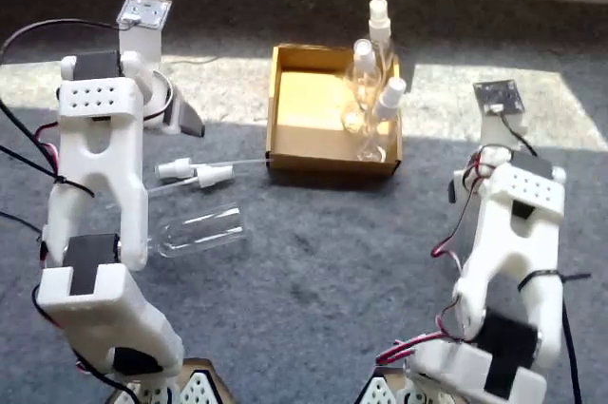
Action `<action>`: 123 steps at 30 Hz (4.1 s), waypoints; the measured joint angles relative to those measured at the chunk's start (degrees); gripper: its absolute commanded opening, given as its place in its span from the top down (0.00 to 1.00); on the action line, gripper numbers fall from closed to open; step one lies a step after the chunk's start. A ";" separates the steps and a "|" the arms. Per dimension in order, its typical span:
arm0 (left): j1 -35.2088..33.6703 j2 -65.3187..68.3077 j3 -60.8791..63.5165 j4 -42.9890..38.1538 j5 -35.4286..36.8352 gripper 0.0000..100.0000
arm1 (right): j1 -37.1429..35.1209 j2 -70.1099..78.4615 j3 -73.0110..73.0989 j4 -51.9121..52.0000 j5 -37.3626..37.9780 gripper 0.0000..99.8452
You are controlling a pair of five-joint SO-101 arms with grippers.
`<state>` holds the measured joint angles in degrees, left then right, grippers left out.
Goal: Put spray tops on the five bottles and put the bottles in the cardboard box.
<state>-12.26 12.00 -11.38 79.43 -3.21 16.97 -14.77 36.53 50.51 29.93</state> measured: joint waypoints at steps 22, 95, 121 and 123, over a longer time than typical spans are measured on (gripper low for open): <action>0.88 18.99 5.27 -4.40 54.68 0.72 | -8.26 -31.21 26.55 -5.19 3.78 1.00; 40.26 -65.76 28.84 -37.63 9.67 1.00 | -55.47 -83.16 51.96 -23.74 -17.05 1.00; 40.88 -67.16 53.36 -55.47 9.23 1.00 | -55.38 -77.63 51.96 -23.74 -17.05 1.00; 40.97 -67.16 53.36 -55.47 9.23 1.00 | -55.38 -77.63 51.96 -23.74 -17.05 1.00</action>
<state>28.70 -55.16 41.98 23.96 6.02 -38.42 -92.40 88.48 26.77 12.88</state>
